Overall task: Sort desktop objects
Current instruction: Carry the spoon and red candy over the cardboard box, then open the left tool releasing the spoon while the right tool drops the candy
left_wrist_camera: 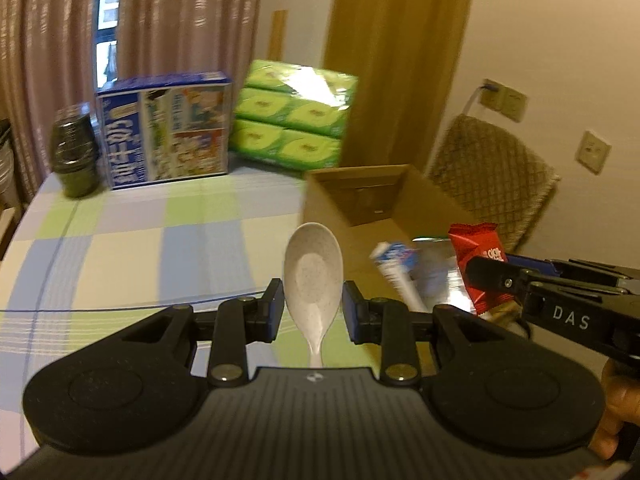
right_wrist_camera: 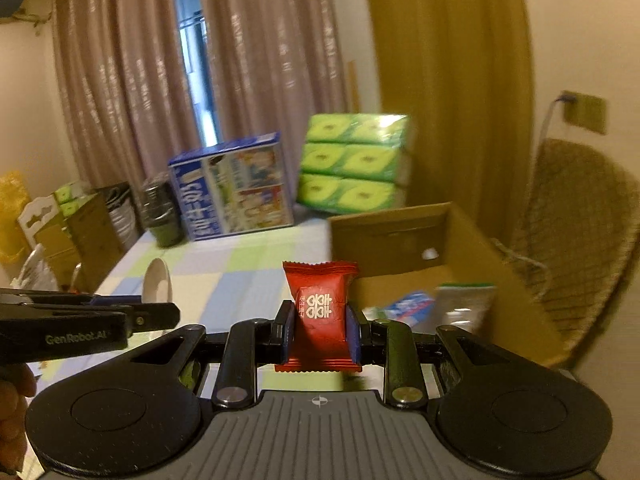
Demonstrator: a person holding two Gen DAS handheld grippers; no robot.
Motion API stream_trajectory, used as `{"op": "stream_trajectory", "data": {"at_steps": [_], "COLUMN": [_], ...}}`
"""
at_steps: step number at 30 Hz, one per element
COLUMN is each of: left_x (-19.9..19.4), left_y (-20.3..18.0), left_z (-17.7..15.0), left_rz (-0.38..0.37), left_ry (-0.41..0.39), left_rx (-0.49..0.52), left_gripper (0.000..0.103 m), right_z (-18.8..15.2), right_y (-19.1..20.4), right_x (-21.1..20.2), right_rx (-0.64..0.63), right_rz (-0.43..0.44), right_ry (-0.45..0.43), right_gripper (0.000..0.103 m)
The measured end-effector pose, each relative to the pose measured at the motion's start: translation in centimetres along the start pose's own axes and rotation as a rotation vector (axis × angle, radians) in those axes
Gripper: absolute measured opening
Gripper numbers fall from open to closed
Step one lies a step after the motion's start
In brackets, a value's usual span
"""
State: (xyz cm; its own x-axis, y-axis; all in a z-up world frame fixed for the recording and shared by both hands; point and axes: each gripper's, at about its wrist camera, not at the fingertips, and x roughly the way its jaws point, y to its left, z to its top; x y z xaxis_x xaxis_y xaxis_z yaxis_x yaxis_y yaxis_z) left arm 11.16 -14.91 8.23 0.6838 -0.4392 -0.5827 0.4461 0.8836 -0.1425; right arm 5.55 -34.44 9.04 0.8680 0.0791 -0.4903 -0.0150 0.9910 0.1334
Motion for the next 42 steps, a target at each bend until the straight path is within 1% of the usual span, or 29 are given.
{"op": "stream_trajectory", "data": {"at_steps": [5,9,14,18,22,29,37,40,41,42], "left_x": [0.0,0.4,1.5,2.6,3.9,6.5,11.1,12.9,13.3,13.6], "left_y": [-4.9,-8.3,-11.2,-12.6,-13.5,-13.9,-12.9,-12.0,-11.7,-11.3], "left_z": [0.4,0.8,1.2,1.6,2.3,4.2,7.1,7.7,7.8,7.8], "left_rz": [-0.073,-0.123,-0.157,-0.163,-0.166,-0.156,-0.136,-0.131,-0.130,-0.127], "left_ry": [-0.004,-0.001,0.016,0.030,0.041,0.043,0.044,0.052,0.055,0.055], "left_rx": [0.010,0.014,0.016,0.021,0.013,-0.002,-0.023,-0.056,-0.063,-0.065], "left_gripper": [0.026,0.026,0.026,0.026,0.026,0.026,0.026,0.026,0.032,0.041], "right_z": [0.1,0.1,0.1,0.3,0.7,1.8,3.2,3.5,3.6,3.6], "right_y": [-3.9,-6.6,-8.9,-10.1,-10.9,-12.2,-12.9,-13.0,-13.1,-13.0], "right_x": [-2.7,-4.1,-4.4,-4.2,-3.4,-0.5,3.5,4.9,5.3,5.7], "right_rx": [0.016,0.030,0.047,0.049,0.042,0.035,0.024,0.024,0.025,0.026], "right_rz": [-0.061,-0.091,-0.108,-0.107,-0.099,-0.085,-0.076,-0.071,-0.069,-0.066], "right_ry": [-0.014,-0.014,-0.009,-0.006,-0.003,0.009,0.027,0.037,0.040,0.044], "right_gripper": [0.024,0.024,0.024,0.024,0.024,0.024,0.024,0.024,0.024,0.024]}}
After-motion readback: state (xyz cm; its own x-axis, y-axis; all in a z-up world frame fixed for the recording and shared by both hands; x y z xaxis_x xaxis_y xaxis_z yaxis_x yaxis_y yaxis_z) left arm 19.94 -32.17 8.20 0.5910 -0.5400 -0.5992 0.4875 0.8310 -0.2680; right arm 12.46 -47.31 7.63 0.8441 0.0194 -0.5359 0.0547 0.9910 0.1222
